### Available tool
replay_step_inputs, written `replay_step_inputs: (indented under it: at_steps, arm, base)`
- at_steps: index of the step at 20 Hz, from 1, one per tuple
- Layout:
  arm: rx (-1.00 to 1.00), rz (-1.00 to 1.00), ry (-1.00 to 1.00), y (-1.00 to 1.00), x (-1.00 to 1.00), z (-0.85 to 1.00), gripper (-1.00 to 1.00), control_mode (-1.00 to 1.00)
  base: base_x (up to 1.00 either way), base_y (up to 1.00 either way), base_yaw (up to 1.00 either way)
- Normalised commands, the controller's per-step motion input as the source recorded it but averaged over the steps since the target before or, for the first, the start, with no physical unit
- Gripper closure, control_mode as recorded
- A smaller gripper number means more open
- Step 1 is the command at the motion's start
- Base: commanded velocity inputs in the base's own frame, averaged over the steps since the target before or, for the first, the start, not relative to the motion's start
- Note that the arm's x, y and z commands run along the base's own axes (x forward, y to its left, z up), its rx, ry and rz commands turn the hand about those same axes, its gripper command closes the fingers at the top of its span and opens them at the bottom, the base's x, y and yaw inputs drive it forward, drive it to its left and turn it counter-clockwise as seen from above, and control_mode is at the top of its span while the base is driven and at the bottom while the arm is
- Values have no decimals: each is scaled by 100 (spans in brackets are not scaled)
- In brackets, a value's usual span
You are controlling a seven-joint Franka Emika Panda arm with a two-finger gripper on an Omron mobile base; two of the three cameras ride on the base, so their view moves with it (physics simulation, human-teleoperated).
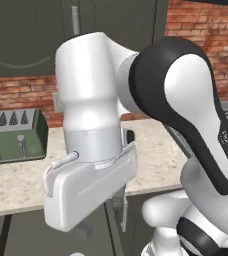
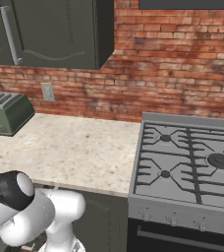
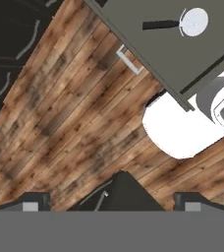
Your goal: Take the pizza cutter from the drawer on the left and place it on the dining counter for cutting.
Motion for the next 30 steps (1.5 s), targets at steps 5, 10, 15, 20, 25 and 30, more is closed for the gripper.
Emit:
replay_step_inputs:
  at_steps: [5, 10, 15, 20, 25, 30]
  arm:
    - [-1, -19, 8, 0, 25, -48, -100, -100]
    - [-11, -22, -7, 4, 0, -33, -100, -100]
    - [-13, -35, 0, 3, 0, -34, -100, -100]
    - [-11, -25, -4, -3, 0, -46, -100, -100]
    - [-12, -20, -7, -10, 0, -41, -100, -100]
    - [-2, -20, -1, -15, 6, -26, -100, -100]
  base:
    - [0, 0, 0]
    - [0, 0, 0]
    - [0, 0, 0]
    - [0, 0, 0]
    - [0, 0, 0]
    - [0, 0, 0]
